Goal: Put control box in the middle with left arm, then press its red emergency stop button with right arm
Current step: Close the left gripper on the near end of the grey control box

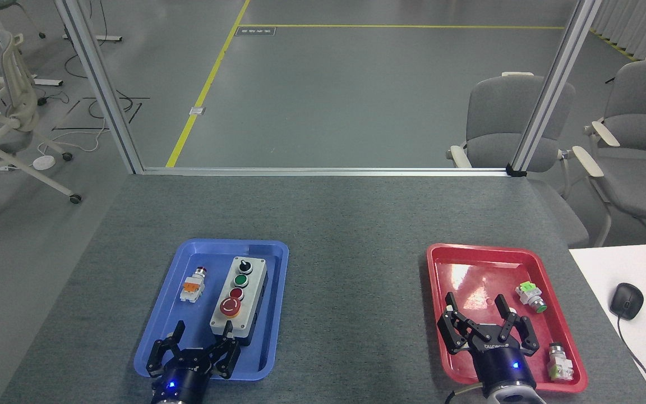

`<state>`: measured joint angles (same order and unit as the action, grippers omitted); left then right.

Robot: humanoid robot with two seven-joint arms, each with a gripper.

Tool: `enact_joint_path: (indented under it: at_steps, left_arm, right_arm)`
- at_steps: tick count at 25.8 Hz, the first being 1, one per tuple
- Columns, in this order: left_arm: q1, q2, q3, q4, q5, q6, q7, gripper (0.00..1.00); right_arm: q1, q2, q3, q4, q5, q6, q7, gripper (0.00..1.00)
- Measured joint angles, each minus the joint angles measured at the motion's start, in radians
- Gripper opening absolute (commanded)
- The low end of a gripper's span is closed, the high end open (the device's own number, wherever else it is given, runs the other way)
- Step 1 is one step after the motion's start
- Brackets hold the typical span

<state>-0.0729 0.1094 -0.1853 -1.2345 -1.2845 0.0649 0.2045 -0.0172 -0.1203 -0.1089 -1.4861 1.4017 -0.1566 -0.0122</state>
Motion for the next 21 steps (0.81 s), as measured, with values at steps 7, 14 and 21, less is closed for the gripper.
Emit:
enact_joint_path:
  at_steps: [7,14,21]
  left_arm:
    - [0.057,0.005,0.001,-0.069,0.003,-0.032,0.000,0.99]
    - [0.114,0.000,-0.022,-0.171,-0.002,-0.037,0.000,0.99]
    - [0.097,-0.026,-0.071,-0.129,-0.031,-0.020,0.000,0.99]
  right_arm:
    - [-0.002,0.003,-0.001,-0.003,0.000,0.007,0.000,0.98]
    - [-0.005,0.004,-0.002,-0.006,0.000,0.028,0.003,0.98]
    - [-0.002,-0.004,0.000,-0.006,-0.003,0.047,-0.005,0.98]
